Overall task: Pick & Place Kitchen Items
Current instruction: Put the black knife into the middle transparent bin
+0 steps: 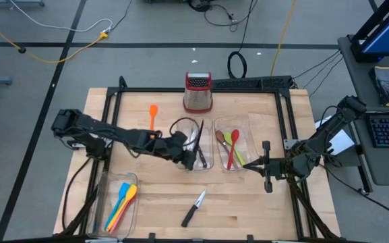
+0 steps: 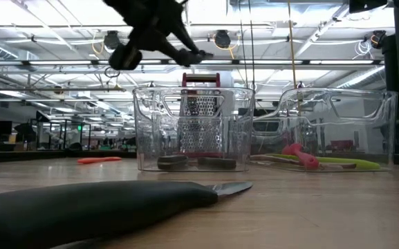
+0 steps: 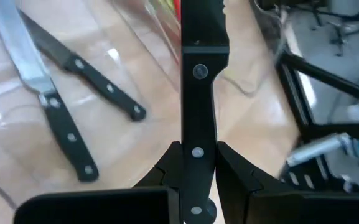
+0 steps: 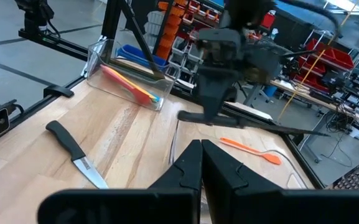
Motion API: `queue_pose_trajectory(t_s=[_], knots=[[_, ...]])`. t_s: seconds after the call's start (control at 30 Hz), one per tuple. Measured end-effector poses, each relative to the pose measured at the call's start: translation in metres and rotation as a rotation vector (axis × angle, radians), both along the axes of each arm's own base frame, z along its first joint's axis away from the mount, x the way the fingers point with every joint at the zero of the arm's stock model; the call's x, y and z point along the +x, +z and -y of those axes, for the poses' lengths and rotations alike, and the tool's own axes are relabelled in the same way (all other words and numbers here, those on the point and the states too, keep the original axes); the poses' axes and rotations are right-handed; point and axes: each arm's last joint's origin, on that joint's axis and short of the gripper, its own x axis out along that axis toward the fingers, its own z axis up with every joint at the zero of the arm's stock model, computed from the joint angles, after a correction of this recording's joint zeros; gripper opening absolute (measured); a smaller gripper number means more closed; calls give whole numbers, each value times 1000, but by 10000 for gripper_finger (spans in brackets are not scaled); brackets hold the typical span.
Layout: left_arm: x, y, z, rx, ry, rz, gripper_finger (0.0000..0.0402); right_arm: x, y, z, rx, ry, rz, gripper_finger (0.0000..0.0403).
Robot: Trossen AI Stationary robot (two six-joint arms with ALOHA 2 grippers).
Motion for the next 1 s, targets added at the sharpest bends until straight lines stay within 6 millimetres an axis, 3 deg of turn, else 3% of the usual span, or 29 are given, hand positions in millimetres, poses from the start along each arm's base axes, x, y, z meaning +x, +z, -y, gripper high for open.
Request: queue_pose_trajectory(t_s=[0.23, 0.5, 0.77, 1.0], knots=[[23, 3, -28, -67, 59, -271, 48, 0, 0, 0, -4, 0, 0, 0], [49, -13, -48, -159, 60, -370, 48, 0, -1, 0, -9, 0, -5, 0], [53, -43, -49, -177, 44, -510, 48, 0, -3, 0, -30, 0, -27, 0], [55, -49, -56, -138, 24, -523, 48, 0, -3, 0, -25, 1, -22, 0]])
